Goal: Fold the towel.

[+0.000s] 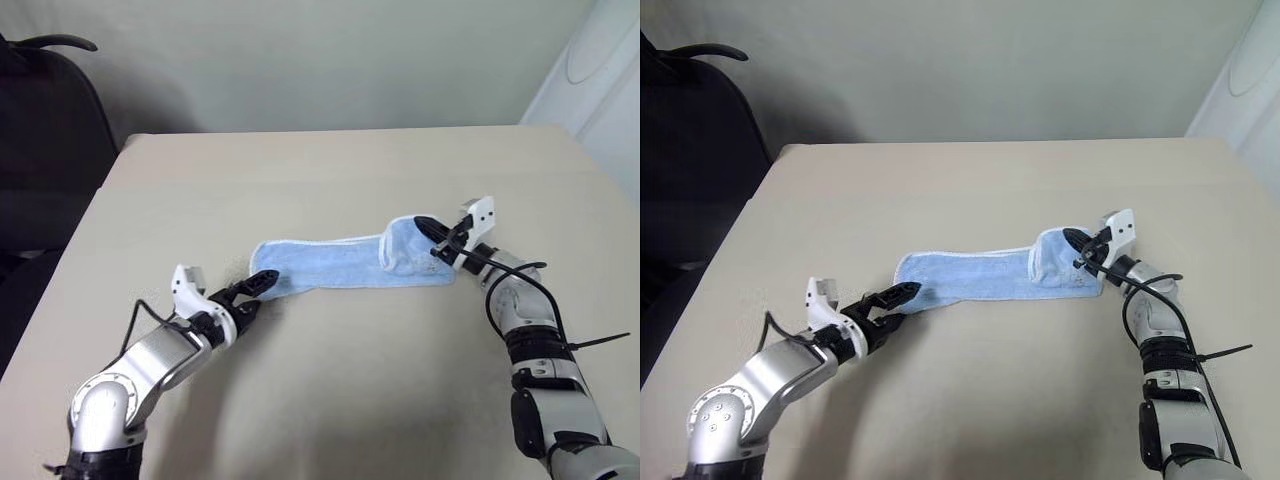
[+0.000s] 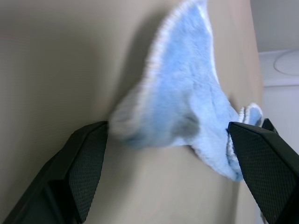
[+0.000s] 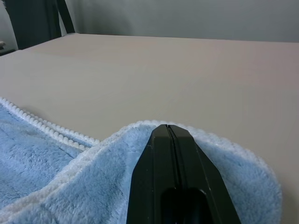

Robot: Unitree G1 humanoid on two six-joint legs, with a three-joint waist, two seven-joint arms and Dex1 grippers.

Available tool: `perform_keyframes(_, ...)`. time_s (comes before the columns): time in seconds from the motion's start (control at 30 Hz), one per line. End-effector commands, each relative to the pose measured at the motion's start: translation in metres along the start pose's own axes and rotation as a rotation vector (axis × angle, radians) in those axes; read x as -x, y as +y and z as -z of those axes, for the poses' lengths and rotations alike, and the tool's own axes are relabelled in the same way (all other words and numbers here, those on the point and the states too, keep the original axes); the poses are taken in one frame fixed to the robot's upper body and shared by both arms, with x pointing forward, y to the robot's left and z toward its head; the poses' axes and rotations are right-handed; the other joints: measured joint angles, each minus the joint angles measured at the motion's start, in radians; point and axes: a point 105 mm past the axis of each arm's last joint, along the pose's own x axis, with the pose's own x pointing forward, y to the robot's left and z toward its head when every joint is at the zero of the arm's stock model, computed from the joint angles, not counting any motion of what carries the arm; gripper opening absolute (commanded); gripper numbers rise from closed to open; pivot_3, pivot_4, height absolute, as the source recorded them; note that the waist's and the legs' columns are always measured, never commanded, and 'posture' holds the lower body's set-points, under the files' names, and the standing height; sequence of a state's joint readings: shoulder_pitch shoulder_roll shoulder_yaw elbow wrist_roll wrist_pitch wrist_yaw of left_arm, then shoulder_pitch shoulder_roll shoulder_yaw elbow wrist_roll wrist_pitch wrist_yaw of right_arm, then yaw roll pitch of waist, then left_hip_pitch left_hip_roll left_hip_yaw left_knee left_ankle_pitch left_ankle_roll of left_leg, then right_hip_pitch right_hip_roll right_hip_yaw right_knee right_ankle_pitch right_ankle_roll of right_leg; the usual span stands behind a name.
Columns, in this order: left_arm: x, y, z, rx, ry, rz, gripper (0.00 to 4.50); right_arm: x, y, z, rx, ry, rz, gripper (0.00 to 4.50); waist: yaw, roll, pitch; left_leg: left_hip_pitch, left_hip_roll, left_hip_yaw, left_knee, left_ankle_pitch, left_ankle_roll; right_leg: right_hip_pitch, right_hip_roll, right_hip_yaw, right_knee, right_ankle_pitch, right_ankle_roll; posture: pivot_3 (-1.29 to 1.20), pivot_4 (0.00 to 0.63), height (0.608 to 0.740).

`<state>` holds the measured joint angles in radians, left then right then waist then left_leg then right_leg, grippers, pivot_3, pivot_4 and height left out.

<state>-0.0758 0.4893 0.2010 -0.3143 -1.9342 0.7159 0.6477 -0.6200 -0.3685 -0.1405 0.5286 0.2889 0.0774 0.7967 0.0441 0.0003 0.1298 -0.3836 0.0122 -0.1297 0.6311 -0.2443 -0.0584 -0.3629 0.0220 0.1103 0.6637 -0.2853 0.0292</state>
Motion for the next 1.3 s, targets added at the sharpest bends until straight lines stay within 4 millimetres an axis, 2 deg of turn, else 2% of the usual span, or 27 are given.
perform_keyframes(0.03, -0.016, 0.004, 0.013, 0.012, 0.066, -0.012, 4.44, 0.004, -0.004, -0.017, 0.035, -0.058, 0.023, 0.00, 0.004, 0.001, 0.000, 0.000, 0.000, 0.000, 0.000, 0.000, 0.000, 0.000, 0.000, -0.001, 0.000, 0.000, 0.000, 0.00, 0.150, 0.740)
perform_keyframes(0.17, -0.028, 0.010, 0.007, 0.011, 0.053, -0.039, 4.44, 0.004, -0.004, -0.018, 0.034, -0.063, 0.030, 0.00, 0.010, 0.002, -0.001, 0.001, -0.001, 0.000, 0.000, 0.001, 0.000, 0.002, 0.000, -0.001, 0.000, 0.000, 0.000, 0.00, 0.150, 0.740)
perform_keyframes(0.27, -0.036, 0.007, 0.002, 0.008, 0.041, -0.022, 4.44, 0.005, -0.004, -0.018, 0.034, -0.066, 0.034, 0.00, 0.015, 0.002, -0.001, 0.002, -0.001, 0.000, 0.000, 0.002, 0.000, 0.004, 0.000, -0.001, 0.000, 0.000, 0.000, 0.00, 0.150, 0.740)
perform_keyframes(0.43, -0.039, 0.004, -0.001, 0.011, 0.028, -0.003, 4.44, 0.006, -0.005, -0.018, 0.034, -0.070, 0.043, 0.00, 0.017, 0.003, -0.002, 0.002, -0.002, 0.000, 0.000, 0.003, 0.000, 0.005, 0.000, -0.002, 0.001, 0.000, 0.000, 0.00, 0.150, 0.740)
perform_keyframes(0.47, -0.040, 0.004, -0.001, 0.011, 0.026, -0.007, 4.28, 0.006, -0.005, -0.018, 0.034, -0.070, 0.043, 0.00, 0.017, 0.003, -0.002, 0.002, -0.002, 0.000, 0.000, 0.003, 0.000, 0.005, 0.000, -0.002, 0.001, 0.000, 0.000, 0.00, 0.150, 0.740)
perform_keyframes(0.57, -0.040, 0.006, -0.001, 0.015, 0.015, -0.016, 3.49, 0.007, -0.006, -0.019, 0.036, -0.072, 0.046, 0.00, 0.017, 0.003, -0.002, 0.001, -0.002, 0.000, 0.000, 0.003, 0.000, 0.005, 0.000, -0.002, 0.000, 0.000, 0.000, 0.00, 0.150, 0.740)
perform_keyframes(0.87, -0.036, 0.002, -0.003, -0.002, -0.015, -0.002, 0.12, 0.004, -0.005, -0.020, 0.039, -0.074, 0.042, 0.00, 0.010, 0.002, -0.001, 0.000, 0.000, 0.001, 0.000, 0.002, -0.001, 0.001, 0.002, 0.000, -0.002, 0.000, 0.000, 0.00, 0.150, 0.740)
perform_keyframes(1.1, -0.014, -0.012, -0.024, -0.095, -0.113, 0.063, 0.05, 0.007, -0.008, -0.020, 0.041, -0.075, 0.053, 0.00, -0.002, 0.001, 0.000, -0.001, 0.002, 0.000, -0.001, 0.002, -0.001, 0.000, 0.004, 0.001, -0.002, 0.000, 0.000, 0.00, 0.150, 0.740)
perform_keyframes(1.3, 0.018, -0.008, -0.063, -0.151, -0.253, 0.050, 0.05, 0.010, -0.011, -0.021, 0.042, -0.076, 0.068, 0.00, -0.017, 0.000, 0.000, -0.001, 0.005, -0.001, -0.002, 0.001, -0.002, -0.002, 0.006, 0.002, -0.002, 0.000, 0.000, 0.00, 0.150, 0.740)
